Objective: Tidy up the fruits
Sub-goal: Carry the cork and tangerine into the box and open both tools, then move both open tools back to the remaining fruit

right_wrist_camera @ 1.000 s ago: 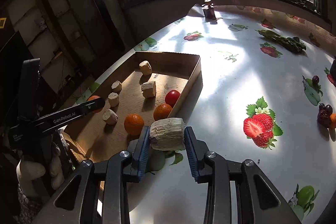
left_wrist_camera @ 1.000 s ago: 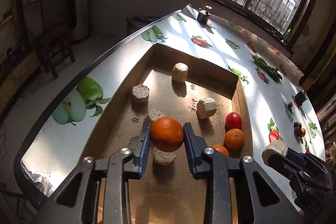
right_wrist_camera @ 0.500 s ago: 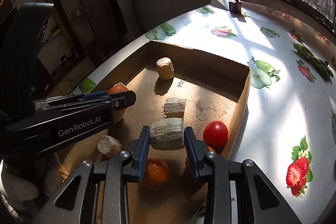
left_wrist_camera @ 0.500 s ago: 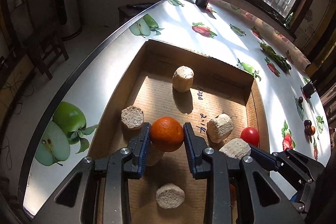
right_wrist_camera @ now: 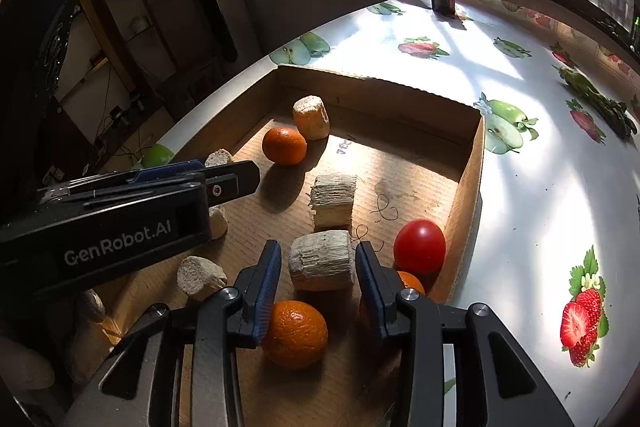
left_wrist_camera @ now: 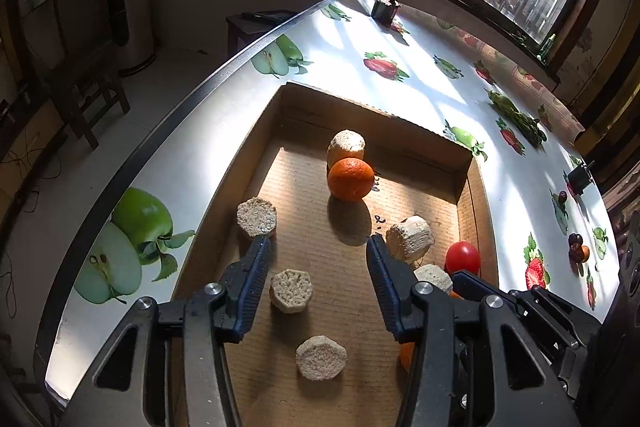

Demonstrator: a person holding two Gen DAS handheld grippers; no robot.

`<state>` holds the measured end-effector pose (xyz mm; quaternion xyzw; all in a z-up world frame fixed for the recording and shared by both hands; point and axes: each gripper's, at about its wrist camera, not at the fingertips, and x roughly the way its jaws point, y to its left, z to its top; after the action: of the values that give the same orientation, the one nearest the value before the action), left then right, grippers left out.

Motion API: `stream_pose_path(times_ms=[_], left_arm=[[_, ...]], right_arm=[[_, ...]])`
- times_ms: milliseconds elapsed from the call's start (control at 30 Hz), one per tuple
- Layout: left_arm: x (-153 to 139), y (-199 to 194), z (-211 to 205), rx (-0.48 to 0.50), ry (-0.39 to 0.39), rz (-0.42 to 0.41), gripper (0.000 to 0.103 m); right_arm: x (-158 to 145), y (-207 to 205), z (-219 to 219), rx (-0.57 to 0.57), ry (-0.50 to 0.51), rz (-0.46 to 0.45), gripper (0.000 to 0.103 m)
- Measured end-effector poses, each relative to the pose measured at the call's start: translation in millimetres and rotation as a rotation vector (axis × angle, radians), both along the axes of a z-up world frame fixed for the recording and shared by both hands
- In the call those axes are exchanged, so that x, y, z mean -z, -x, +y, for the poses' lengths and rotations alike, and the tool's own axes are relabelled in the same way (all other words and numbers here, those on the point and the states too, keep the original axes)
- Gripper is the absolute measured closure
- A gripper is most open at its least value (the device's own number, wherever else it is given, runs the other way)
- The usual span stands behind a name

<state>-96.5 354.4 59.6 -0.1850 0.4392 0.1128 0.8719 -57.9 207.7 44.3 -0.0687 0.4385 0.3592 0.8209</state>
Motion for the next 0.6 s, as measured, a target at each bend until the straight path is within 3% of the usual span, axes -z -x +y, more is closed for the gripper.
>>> stream_pose_path(times_ms=[67,167,300,433,600], left_arm=[[-11.7,12.4,-3.5,-0.025,-0.010,-0.022,0.050],[-32.0,37.3,-14.6,-0.072,-0.055,-0.085,0.034],[-57.7,71.2,-44.4,-0.129,-0.202,-0.173,0.025],[-71.9,93.3,-78.5,-0.132,-0.296,-0.237,0.022],[-81.5,99.9,-119.7,-0.102,-0.408,-0.269,0.022]], right_arm=[[-8.3,4.5,-7.9,0.005,-0.025,-0.009,0.058],[-21.0,13.3,-26.1,0.030,-0.053,-0.020,0.058],[-36.9,27.3,-65.9,0.110,-0.112,-0.027,0.056],[-47.3,46.7,-118.9,0.237,-0.178,-0.054,0.043],[-42.9,60.8,-172.5,0.376,-0.215,-0.061,0.041]])
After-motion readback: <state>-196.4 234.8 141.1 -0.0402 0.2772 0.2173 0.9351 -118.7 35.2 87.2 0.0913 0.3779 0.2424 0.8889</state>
